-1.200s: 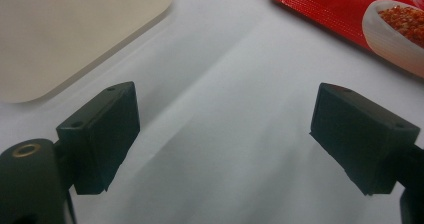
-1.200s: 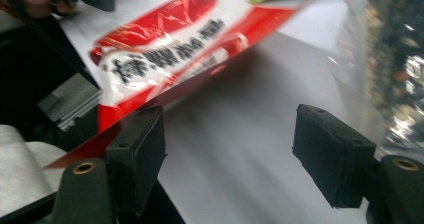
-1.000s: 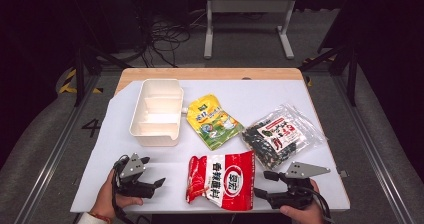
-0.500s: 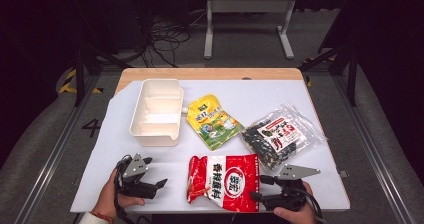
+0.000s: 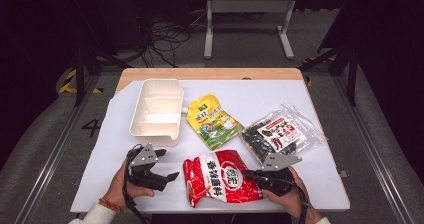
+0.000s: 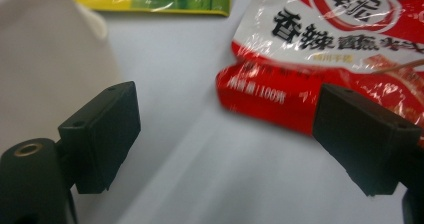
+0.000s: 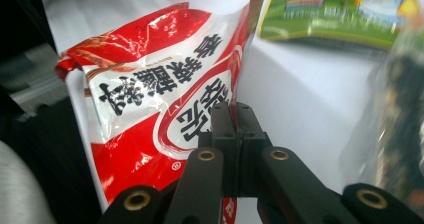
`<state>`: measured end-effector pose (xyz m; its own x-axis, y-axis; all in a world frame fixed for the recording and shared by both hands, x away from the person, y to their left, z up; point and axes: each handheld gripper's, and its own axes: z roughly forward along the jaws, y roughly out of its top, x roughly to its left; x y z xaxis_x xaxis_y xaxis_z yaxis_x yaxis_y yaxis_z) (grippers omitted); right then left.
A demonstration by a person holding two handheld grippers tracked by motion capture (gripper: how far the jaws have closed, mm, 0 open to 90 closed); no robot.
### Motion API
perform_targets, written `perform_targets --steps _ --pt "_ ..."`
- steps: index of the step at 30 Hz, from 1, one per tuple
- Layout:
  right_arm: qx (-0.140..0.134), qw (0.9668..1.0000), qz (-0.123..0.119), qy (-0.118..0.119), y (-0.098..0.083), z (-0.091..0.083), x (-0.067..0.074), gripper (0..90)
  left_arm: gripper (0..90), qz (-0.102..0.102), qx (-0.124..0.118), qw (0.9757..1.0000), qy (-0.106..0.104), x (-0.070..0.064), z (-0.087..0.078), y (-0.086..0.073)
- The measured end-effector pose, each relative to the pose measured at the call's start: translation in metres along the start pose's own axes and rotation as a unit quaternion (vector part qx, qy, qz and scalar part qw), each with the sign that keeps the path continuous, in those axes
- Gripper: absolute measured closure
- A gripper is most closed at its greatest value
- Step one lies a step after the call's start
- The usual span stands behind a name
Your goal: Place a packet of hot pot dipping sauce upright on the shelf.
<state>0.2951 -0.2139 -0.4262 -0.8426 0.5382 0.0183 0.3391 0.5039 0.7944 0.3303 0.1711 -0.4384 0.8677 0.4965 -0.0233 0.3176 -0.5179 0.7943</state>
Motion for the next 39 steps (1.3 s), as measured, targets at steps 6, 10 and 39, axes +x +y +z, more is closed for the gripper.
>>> perform_targets --steps 6,10,39 --pt "0.003 0.9903 -0.133 -0.041 0.036 0.007 0.011 90.0 12.6 0.013 -0.003 0.9992 -0.038 0.0 0.017 0.022" --pt "-0.006 0.9846 -0.168 -0.047 0.051 0.011 0.016 90.0 12.0 0.017 0.009 0.9983 -0.055 0.002 0.026 0.027" --pt "-0.067 0.961 -0.255 -0.085 0.113 0.008 0.037 90.0 28.5 0.024 -0.005 0.991 -0.132 0.011 0.049 0.048"
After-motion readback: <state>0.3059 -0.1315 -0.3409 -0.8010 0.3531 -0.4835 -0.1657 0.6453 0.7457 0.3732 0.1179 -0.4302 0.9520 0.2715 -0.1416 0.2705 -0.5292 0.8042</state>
